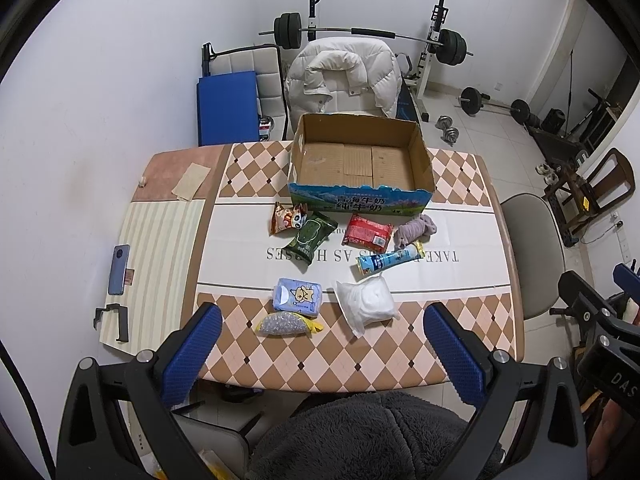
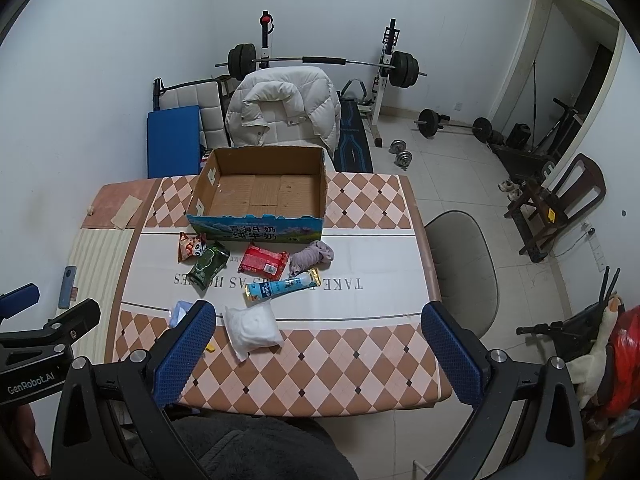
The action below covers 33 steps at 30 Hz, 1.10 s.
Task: Organize soft objects
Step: 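Grasp the blue tissue pack with the left tool while the right tool grasps the white cotton bag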
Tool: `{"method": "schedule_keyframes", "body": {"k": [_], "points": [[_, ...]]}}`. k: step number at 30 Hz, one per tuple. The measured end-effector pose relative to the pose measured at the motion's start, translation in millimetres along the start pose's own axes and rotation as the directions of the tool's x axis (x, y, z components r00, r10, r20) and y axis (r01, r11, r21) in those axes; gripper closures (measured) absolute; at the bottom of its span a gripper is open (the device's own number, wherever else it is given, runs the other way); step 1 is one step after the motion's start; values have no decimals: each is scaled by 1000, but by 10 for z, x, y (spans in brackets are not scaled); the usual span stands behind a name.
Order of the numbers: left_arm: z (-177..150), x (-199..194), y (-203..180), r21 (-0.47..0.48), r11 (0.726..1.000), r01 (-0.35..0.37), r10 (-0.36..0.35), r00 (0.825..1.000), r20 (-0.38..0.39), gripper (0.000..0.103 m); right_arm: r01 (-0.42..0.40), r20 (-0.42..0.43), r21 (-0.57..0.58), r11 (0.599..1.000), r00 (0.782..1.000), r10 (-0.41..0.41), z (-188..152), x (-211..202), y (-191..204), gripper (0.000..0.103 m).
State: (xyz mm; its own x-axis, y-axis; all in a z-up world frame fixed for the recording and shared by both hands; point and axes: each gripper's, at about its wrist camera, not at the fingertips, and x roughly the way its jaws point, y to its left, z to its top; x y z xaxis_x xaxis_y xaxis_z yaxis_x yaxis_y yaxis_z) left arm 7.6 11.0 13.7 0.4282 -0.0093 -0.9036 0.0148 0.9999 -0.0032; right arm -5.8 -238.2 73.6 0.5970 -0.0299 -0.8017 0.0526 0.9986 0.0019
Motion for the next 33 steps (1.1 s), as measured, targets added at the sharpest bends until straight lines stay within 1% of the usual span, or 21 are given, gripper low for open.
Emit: {"method": "schedule_keyframes", "body": {"k": [4, 5, 7, 9, 10, 12, 13, 15, 16, 18, 19, 20, 22, 24, 25, 27, 28, 29, 30, 32, 33], "points": [[138, 279, 245, -47, 999, -25, 24, 999, -20, 0, -22, -43, 24, 999, 999, 23, 56, 235, -52, 0], [163, 412, 336, -69, 996, -48, 45, 998, -45, 0, -26, -66, 25, 999, 997, 28, 79, 397, -68, 0], [192, 731, 533, -124, 990, -69, 55, 992, -109, 0, -32, -116, 19, 999, 993, 34, 95, 700, -38, 0], [173, 1057, 698, -175, 981, -81, 49, 983, -176, 0, -46, -169, 9, 999, 984, 47, 78, 1080, 26, 0], [141, 1294, 792, -204, 975, -92, 43, 972, -231, 0, -52, -205, 3, 999, 977, 51, 70, 1299, 73, 0], [78, 1646, 930, -253, 963, -96, 17, 954, -298, 0, -69, -265, -12, 998, 962, 64, 31, 1722, 186, 0], [12, 1887, 1002, -280, 954, -110, 6, 938, -347, 0, -72, -299, -21, 997, 952, 63, -1, 1937, 249, 0], [-136, 2209, 1084, -318, 941, -117, -22, 916, -401, 0, -94, -373, -48, 994, 925, 69, -95, 2417, 419, 0], [-227, 2431, 1142, -342, 931, -127, -44, 892, -449, 0, -100, -407, -63, 993, 911, 66, -148, 2638, 508, 0], [-361, 2739, 1174, -382, 916, -123, -92, 862, -498, 0, -114, -465, -87, 990, 883, 61, -271, 3016, 675, 0], [-424, 2922, 1209, -403, 906, -132, -114, 840, -531, 0, -123, -490, -95, 988, 870, 61, -325, 3200, 754, 0], [-463, 3045, 1234, -423, 896, -134, -136, 825, -549, 0, -121, -509, -104, 987, 859, 52, -375, 3360, 837, 0], [-525, 3296, 1290, -487, 864, -131, -202, 795, -572, 0, -120, -534, -122, 985, 845, 37, -455, 3602, 960, 0], [-530, 3532, 1334, -566, 817, -107, -295, 767, -571, 0, -115, -563, -122, 986, 826, 27, -522, 3825, 1050, 0], [-518, 3649, 1338, -605, 790, -95, -340, 754, -562, 0, -114, -572, -121, 986, 820, 25, -541, 3907, 1087, 0], [-477, 3850, 1318, -645, 759, -90, -387, 734, -557, 0, -106, -584, -113, 988, 811, 21, -570, 4065, 1139, 0], [-459, 3950, 1297, -656, 750, -83, -408, 723, -558, 2, -104, -587, -114, 988, 809, 17, -586, 4131, 1170, 0], [-443, 4079, 1262, -662, 745, -83, -426, 703, -569, 10, -98, -595, -118, 988, 804, 9, -615, 4212, 1214, 0], [-431, 4198, 1225, -662, 744, -86, -440, 683, -583, 21, -95, -604, -118, 988, 797, 5, -639, 4260, 1229, 0], [-431, 4418, 1128, -654, 750, -101, -452, 643, -618, 28, -97, -625, -107, 990, 780, 9, -696, 4375, 1255, 0], [-435, 4496, 1086, -647, 754, -109, -452, 630, -632, 28, -95, -632, -105, 990, 775, 7, -719, 4411, 1261, 0]]}}
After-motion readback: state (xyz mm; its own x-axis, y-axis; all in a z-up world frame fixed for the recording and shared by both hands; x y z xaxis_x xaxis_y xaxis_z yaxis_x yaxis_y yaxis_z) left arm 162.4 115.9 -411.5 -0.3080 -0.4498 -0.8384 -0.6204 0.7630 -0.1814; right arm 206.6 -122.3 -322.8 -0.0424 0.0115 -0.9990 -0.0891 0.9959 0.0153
